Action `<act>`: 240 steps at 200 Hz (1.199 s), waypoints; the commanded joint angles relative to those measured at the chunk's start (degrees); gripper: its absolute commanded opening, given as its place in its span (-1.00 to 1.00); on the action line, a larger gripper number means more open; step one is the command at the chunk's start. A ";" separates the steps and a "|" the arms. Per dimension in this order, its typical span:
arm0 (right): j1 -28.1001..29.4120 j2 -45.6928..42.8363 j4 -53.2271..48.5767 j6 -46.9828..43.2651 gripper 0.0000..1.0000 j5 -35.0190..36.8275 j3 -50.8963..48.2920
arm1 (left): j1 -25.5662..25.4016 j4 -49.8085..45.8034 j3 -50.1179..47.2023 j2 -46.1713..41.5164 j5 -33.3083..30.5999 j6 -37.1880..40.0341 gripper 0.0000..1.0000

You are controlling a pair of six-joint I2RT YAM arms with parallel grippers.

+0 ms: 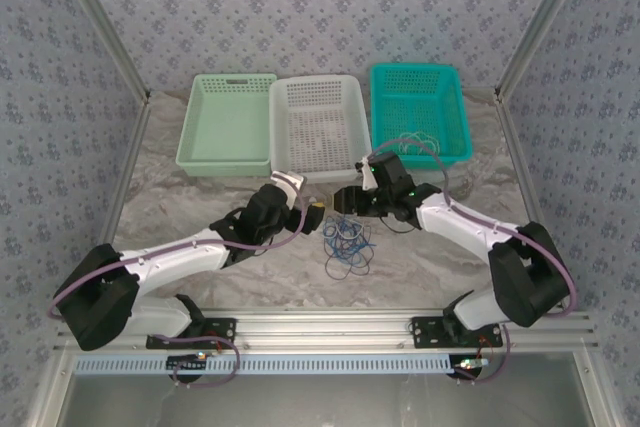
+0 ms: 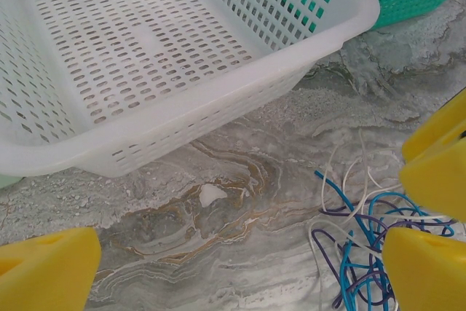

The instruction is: Untangle the cables

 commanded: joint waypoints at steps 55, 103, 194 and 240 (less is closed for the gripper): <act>1.72 6.05 0.21 7.11 0.09 0.09 2.94 | 0.15 1.51 -1.01 -2.60 -0.48 0.90 0.99; 1.90 8.63 4.03 9.18 0.10 3.10 2.70 | 0.17 1.77 -1.32 -2.88 -0.21 0.90 0.99; 3.68 10.23 9.27 9.56 -0.70 11.19 2.46 | 0.10 2.03 -2.88 -5.02 -0.43 0.46 0.99; 7.02 -0.79 4.45 6.09 -1.00 18.51 0.27 | 0.16 2.69 -3.05 -4.18 0.35 -0.15 0.99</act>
